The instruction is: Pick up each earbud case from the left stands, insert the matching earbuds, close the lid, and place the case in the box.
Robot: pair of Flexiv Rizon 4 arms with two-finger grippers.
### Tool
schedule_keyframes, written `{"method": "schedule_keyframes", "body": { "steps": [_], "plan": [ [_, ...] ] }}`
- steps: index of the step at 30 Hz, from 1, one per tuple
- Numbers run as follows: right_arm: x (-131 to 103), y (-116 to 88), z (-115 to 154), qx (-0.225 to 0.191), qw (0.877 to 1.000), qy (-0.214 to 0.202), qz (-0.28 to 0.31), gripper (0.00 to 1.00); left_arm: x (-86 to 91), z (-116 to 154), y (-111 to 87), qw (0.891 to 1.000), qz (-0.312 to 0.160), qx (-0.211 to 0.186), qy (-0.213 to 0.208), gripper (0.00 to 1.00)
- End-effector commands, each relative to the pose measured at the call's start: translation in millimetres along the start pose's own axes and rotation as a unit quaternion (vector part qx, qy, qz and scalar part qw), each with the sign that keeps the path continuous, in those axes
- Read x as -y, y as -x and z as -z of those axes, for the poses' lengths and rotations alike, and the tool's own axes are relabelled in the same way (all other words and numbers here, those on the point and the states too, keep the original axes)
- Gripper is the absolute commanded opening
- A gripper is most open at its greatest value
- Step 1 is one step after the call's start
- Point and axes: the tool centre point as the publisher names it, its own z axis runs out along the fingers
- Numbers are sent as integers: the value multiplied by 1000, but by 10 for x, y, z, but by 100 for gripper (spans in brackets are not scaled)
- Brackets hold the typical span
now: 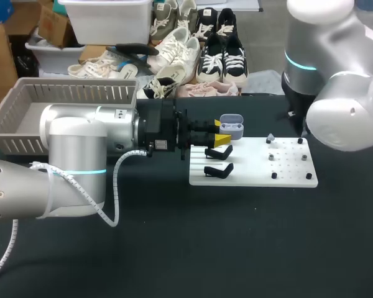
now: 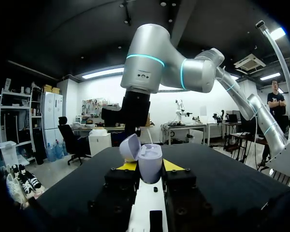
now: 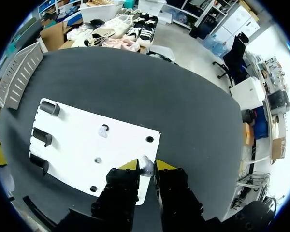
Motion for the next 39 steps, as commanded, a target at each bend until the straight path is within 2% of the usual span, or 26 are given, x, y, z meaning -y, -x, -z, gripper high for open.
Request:
{"method": "schedule_keyframes", "body": {
  "steps": [1, 9, 15, 18, 25, 39],
  "plan": [
    [-52, -226, 417, 27, 1000, -3, 2, 0, -1, -1, -6, 1000, -1, 1, 1, 0],
    [-362, -356, 1083, 21, 999, 5, 27, 0, -1, -1, -6, 1000, -1, 1, 1, 0],
    [-686, -474, 1418, 11, 999, 12, 37, 0, -1, -1, -6, 1000, -1, 1, 1, 0],
    [-841, -518, 1500, 9, 999, 18, 40, 0, -1, -1, -6, 1000, -1, 1, 1, 0],
    [-1123, -565, 1667, 69, 997, 24, 39, 0, -1, -1, -6, 1000, -1, 1, 1, 0],
    [-1123, -565, 1667, 69, 997, 24, 39, 0, -1, -1, -6, 1000, -1, 1, 1, 0]
  ]
}}
